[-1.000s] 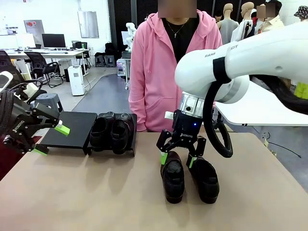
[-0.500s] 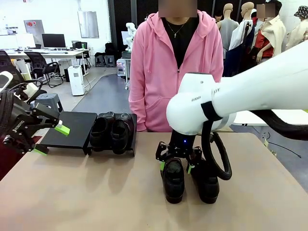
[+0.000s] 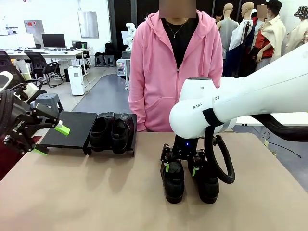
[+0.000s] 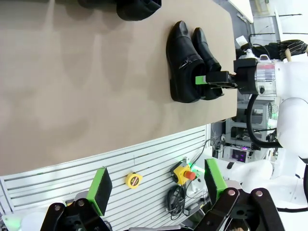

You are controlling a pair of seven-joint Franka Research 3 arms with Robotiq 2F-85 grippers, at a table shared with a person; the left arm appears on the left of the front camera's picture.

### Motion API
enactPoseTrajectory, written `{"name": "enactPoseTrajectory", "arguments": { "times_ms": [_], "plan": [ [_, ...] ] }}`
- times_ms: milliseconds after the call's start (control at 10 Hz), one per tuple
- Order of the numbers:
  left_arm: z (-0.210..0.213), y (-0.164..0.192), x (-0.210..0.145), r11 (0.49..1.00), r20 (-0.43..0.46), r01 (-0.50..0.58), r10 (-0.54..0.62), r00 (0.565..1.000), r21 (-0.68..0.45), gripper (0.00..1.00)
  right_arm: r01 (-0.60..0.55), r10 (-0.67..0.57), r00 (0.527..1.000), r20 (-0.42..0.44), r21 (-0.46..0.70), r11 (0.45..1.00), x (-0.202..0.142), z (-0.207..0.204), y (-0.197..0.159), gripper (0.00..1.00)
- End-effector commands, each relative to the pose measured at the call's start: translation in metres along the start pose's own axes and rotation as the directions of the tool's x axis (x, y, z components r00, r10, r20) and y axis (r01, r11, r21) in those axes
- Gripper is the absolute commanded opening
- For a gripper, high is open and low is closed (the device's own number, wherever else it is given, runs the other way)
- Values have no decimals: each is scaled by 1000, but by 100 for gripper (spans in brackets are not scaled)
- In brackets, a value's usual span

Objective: Organize the shoes by placing them on the stand.
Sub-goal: Pick up one Shoe and place it in the middle of the table.

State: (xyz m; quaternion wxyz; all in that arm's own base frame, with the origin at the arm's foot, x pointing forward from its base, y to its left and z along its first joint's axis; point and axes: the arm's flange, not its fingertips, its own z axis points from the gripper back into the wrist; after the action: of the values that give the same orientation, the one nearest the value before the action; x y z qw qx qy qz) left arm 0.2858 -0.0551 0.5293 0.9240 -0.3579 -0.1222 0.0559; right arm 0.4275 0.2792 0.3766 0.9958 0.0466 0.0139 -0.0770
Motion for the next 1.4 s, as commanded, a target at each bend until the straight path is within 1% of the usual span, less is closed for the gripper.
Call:
{"name": "enactPoseTrajectory", "arguments": {
  "times_ms": [0, 200, 300, 400, 800, 1000, 1300],
  "plan": [
    [2, 0, -1, 1000, -3, -1, 1, 1000, -25, 100, 17, -17, 1000, 6, -35, 999, 9, -7, 0, 100],
    [2, 0, -1, 1000, -3, -1, 1, 1000, -25, 100, 26, -27, 1000, -4, -37, 999, 14, -19, -4, 100],
    [2, 0, -1, 1000, -3, -1, 1, 1000, -25, 100, 11, -11, 1000, -2, -49, 999, 13, -22, -5, 41],
    [2, 0, -1, 1000, -3, -1, 1, 1000, -25, 100, 3, -2, 1000, 10, -36, 999, 13, -23, -5, 0],
    [2, 0, -1, 1000, -3, -1, 1, 1000, -25, 100, -27, 26, 1000, -17, -31, 999, 13, -32, 0, 0],
    [2, 0, -1, 1000, -3, -1, 1, 1000, -25, 100, -23, 22, 999, -28, -30, 999, 13, -30, 1, 0],
    [2, 0, -1, 1000, -3, -1, 1, 1000, -25, 100, -43, 43, 999, -5, -32, 999, 9, -20, 2, 0]
  ]
}}
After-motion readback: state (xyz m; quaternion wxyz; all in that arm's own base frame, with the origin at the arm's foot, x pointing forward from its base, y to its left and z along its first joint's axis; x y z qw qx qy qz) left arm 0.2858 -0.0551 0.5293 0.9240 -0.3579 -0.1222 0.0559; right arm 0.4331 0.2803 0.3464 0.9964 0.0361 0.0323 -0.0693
